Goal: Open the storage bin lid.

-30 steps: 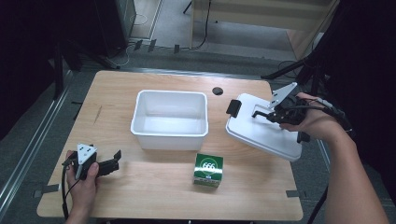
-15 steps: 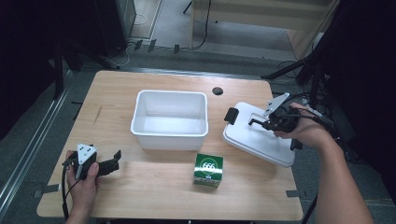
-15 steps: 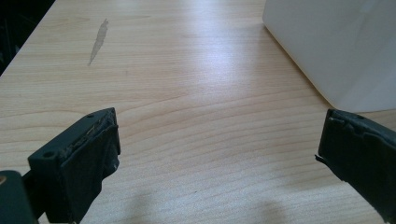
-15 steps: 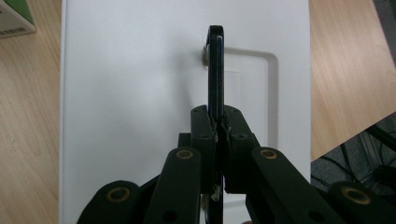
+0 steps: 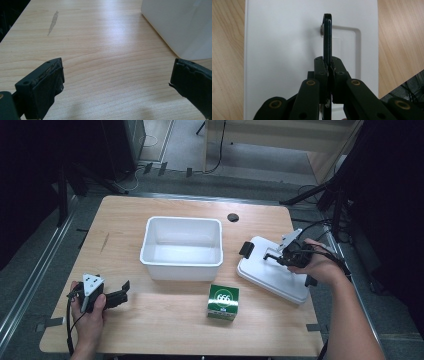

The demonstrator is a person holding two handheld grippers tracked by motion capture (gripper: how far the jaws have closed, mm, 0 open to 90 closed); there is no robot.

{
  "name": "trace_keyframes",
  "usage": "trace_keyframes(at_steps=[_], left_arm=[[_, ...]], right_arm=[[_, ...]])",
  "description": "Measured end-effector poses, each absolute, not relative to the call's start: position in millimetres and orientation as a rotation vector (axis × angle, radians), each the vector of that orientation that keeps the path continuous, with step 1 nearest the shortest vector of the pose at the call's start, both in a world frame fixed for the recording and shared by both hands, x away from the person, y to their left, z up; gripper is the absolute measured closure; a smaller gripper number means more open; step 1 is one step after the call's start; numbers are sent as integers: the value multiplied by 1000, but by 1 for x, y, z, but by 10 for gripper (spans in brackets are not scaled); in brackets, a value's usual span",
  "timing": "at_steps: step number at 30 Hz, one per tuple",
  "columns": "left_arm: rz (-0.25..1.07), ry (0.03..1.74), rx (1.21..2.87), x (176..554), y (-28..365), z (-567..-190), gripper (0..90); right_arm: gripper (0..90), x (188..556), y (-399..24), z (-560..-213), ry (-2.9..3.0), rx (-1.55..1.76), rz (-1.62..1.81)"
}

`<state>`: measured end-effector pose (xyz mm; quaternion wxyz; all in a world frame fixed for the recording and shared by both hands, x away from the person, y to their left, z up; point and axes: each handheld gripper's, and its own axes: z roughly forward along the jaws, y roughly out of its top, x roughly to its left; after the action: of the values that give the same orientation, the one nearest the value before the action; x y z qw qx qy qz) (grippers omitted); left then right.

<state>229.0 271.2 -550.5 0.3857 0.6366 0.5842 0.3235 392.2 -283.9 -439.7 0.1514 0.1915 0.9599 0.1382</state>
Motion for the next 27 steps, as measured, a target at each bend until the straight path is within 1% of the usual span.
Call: trace_keyframes(at_steps=[14,27], left_arm=[[827,1486,1619,229,271,-551,0],[823,1486,1628,229,271,-550,0]], right_arm=[[860,401,-271,-458,2760,568,378],[856,400,-268,-461,2761,564,391]])
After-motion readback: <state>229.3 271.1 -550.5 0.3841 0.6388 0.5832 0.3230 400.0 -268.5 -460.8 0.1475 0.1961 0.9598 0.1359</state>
